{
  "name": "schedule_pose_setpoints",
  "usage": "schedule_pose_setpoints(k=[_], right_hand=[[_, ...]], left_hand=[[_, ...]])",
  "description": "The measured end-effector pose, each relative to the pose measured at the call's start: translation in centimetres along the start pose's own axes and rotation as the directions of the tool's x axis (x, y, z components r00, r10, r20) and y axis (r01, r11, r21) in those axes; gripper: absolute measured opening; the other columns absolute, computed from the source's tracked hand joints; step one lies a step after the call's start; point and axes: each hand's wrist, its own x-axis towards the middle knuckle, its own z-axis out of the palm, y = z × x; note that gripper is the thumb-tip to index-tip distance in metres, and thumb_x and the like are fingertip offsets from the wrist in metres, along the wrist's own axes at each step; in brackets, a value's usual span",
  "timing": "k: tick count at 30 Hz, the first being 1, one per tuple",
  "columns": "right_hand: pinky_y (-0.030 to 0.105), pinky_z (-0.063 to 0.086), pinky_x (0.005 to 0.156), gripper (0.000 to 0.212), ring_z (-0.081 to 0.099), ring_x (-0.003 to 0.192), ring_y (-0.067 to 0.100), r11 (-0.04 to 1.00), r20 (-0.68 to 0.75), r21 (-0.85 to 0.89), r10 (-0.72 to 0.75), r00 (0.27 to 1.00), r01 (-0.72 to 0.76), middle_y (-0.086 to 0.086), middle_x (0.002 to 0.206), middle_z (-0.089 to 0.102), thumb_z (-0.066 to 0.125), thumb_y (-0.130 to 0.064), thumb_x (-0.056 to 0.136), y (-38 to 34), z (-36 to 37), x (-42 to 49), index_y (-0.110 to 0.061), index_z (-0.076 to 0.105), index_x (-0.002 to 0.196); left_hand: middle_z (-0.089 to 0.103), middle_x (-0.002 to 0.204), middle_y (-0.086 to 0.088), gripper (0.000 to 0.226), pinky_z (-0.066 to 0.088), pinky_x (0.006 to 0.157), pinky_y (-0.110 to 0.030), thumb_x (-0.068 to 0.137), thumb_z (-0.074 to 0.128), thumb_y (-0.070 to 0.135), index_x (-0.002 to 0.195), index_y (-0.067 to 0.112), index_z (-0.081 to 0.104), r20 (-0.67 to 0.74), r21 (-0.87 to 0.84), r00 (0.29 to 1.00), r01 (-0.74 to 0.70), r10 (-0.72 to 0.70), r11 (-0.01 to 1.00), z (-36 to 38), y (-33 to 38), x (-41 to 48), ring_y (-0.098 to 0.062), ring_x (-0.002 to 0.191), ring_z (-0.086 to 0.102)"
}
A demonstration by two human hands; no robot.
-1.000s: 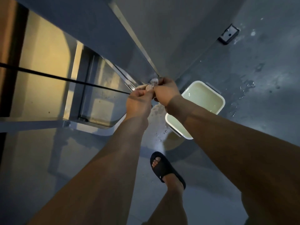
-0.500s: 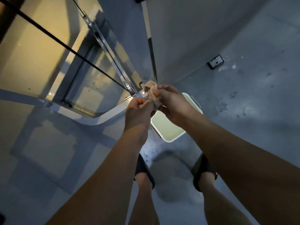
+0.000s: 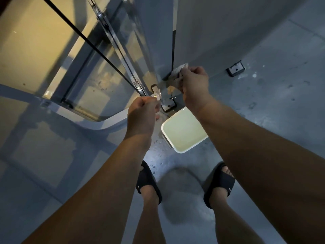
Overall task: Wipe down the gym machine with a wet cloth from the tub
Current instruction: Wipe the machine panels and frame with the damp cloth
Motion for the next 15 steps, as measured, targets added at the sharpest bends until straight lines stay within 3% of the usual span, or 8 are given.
schedule_pose_setpoints(k=[3,6,10,13,15], right_hand=[[0.037,0.057,0.071,0.011,0.06,0.063,0.02,0.979,0.006,-0.111,0.172,0.985,-0.17,0.009,0.076,0.059,0.058,0.003,0.094,0.6,0.4,1.4,-0.008,0.057,0.094],[0.034,0.057,0.071,0.007,0.067,0.079,0.025,0.966,0.097,-0.202,0.185,0.978,-0.162,0.014,0.086,0.067,0.062,0.0,0.093,1.4,0.0,-0.1,-0.003,0.064,0.099],[0.026,0.05,0.051,0.004,0.065,0.061,0.02,0.961,0.383,-0.253,0.207,0.9,-0.113,0.01,0.073,0.069,0.063,-0.006,0.097,2.6,-1.1,-4.9,-0.004,0.066,0.096],[0.027,0.053,0.055,0.01,0.068,0.065,0.024,0.97,0.419,-0.191,0.218,0.881,-0.149,0.015,0.081,0.073,0.063,-0.007,0.097,2.5,-2.0,-6.6,0.0,0.067,0.103],[0.029,0.056,0.061,0.019,0.071,0.076,0.027,0.968,0.462,-0.218,0.217,0.86,-0.126,0.02,0.094,0.075,0.062,-0.009,0.098,1.9,-2.1,-7.1,0.003,0.069,0.111]], left_hand=[[0.067,0.09,-0.001,0.014,0.055,0.083,-0.034,0.1,0.055,0.019,0.093,0.019,0.067,0.005,0.0,1.0,-0.006,0.006,1.0,-0.7,-0.3,0.3,-0.019,0.091,0.062],[0.065,0.096,0.003,0.01,0.057,0.087,-0.038,0.099,0.057,0.018,0.099,0.023,0.066,0.003,0.044,1.0,-0.027,0.027,0.999,-1.2,-0.3,0.2,-0.018,0.096,0.062],[0.064,0.116,0.009,0.025,0.054,0.066,-0.014,0.098,0.065,0.022,0.121,0.029,0.059,0.121,0.076,0.985,-0.13,0.12,0.989,-1.5,-0.1,-0.7,-0.009,0.1,0.063],[0.066,0.108,0.015,0.024,0.06,0.077,-0.021,0.098,0.068,0.03,0.12,0.031,0.061,0.225,0.121,0.944,-0.271,0.239,0.955,-2.2,-0.6,-1.0,-0.004,0.099,0.065],[0.064,0.101,0.021,0.028,0.059,0.08,-0.022,0.095,0.072,0.026,0.119,0.034,0.06,0.251,0.114,0.939,-0.272,0.237,0.956,-2.8,-1.0,-1.1,0.002,0.094,0.062]])
